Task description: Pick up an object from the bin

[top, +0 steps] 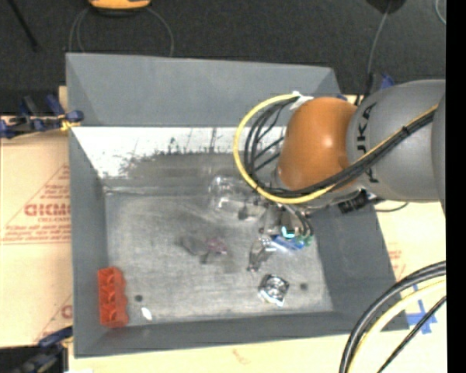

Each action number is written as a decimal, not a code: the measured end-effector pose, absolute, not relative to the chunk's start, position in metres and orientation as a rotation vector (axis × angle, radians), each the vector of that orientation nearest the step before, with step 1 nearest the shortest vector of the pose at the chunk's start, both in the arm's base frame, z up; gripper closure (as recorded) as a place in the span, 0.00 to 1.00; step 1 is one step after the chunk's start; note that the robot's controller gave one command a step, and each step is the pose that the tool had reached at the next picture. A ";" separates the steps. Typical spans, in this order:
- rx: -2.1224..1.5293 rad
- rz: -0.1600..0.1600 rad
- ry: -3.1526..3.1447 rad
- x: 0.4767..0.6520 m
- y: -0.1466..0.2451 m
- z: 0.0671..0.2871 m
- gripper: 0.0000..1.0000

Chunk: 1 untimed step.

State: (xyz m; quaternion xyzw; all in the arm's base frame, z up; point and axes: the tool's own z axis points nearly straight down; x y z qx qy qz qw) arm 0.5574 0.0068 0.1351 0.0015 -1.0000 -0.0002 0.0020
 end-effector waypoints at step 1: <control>0.370 0.004 -3.126 0.583 0.040 0.074 0.00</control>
Offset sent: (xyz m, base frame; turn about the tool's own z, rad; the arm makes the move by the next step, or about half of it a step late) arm 0.0220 0.0354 -0.0651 -0.2347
